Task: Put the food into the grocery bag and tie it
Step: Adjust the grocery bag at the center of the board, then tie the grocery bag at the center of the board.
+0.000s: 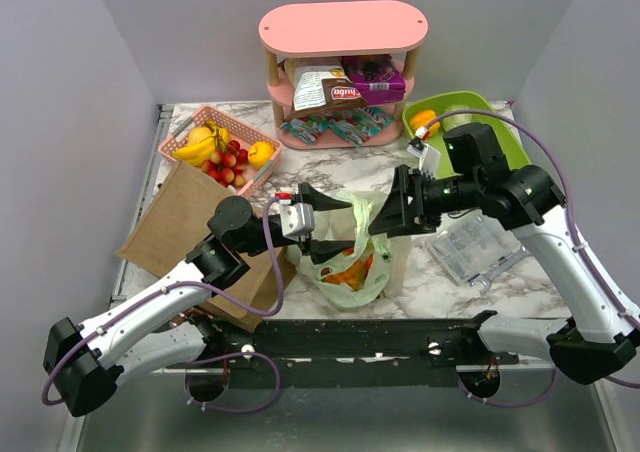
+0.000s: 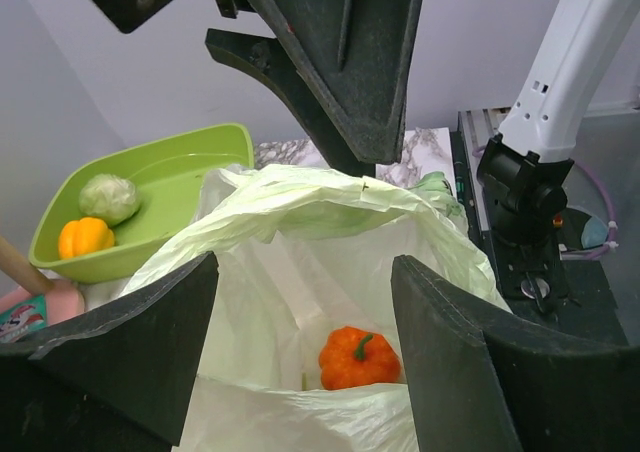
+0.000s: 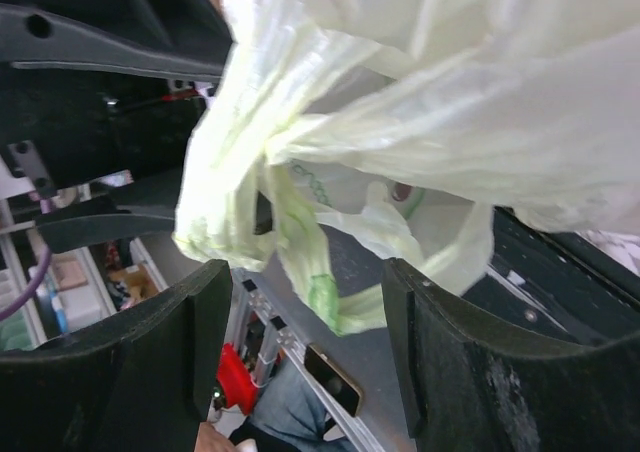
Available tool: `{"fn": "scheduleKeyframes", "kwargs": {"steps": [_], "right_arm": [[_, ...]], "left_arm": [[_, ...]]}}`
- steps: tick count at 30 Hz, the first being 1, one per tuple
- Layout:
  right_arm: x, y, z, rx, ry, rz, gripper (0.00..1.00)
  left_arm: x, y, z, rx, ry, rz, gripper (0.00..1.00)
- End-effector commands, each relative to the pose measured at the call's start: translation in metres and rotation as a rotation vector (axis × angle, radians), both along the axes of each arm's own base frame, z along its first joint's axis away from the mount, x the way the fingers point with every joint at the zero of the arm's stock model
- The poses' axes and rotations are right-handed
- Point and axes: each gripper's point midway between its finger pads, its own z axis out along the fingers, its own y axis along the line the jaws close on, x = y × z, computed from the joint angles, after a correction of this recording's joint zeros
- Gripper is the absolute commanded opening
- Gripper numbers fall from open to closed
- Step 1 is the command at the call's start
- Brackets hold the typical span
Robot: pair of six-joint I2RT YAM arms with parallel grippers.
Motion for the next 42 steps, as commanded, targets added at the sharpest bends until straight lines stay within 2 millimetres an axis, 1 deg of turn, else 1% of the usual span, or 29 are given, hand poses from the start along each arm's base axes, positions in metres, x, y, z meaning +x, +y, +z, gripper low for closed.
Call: {"fn": "scheduleKeyframes", "kwargs": {"steps": [1, 4, 8, 14, 16, 19, 22, 25, 26, 28, 31, 37, 39, 41, 42], "right_arm": [[-0.008, -0.026, -0.008, -0.112, -0.035, -0.066, 0.68], [-0.009, -0.032, -0.016, -0.136, -0.036, -0.089, 0.66], [-0.007, -0.033, -0.021, -0.141, -0.037, -0.109, 0.61], [0.009, -0.025, -0.016, -0.115, -0.069, -0.14, 0.53], [0.019, -0.026, -0.009, -0.12, -0.109, -0.175, 0.47], [0.035, -0.033, 0.009, -0.12, -0.208, -0.249, 0.48], [0.042, -0.039, 0.013, -0.13, -0.279, -0.273, 0.56], [0.046, -0.042, 0.005, -0.15, -0.312, -0.272, 0.65], [0.047, -0.043, -0.001, -0.162, -0.312, -0.27, 0.67], [0.048, -0.043, -0.011, -0.182, -0.317, -0.253, 0.69], [0.053, -0.04, -0.02, -0.188, -0.331, -0.241, 0.69], [0.063, -0.032, -0.024, -0.177, -0.353, -0.227, 0.64], [0.065, -0.029, -0.025, -0.171, -0.357, -0.215, 0.61], [0.065, -0.026, -0.026, -0.164, -0.359, -0.201, 0.56], [0.065, -0.026, -0.026, -0.161, -0.36, -0.197, 0.5]], "left_arm": [[-0.007, -0.003, 0.016, -0.028, -0.046, -0.043, 0.71], [-0.006, -0.004, 0.016, -0.025, -0.047, -0.042, 0.7], [-0.004, -0.004, 0.013, -0.012, -0.058, -0.028, 0.69], [-0.003, -0.002, 0.015, -0.005, -0.072, -0.022, 0.68], [-0.004, -0.001, 0.016, -0.007, -0.076, -0.022, 0.68], [-0.005, 0.0, 0.019, -0.019, -0.082, -0.018, 0.68], [-0.007, 0.002, 0.024, -0.034, -0.084, -0.017, 0.68], [-0.008, 0.004, 0.026, -0.044, -0.087, -0.017, 0.68], [-0.008, 0.004, 0.026, -0.043, -0.085, -0.016, 0.68], [-0.007, 0.003, 0.024, -0.04, -0.084, -0.013, 0.67], [-0.004, 0.003, 0.019, -0.034, -0.074, 0.0, 0.66], [-0.003, 0.005, 0.01, -0.018, -0.071, 0.015, 0.66], [-0.001, 0.006, 0.008, -0.006, -0.074, 0.027, 0.64], [0.002, 0.007, 0.006, 0.015, -0.069, 0.037, 0.61], [0.002, 0.008, 0.005, 0.025, -0.061, 0.036, 0.59]]}}
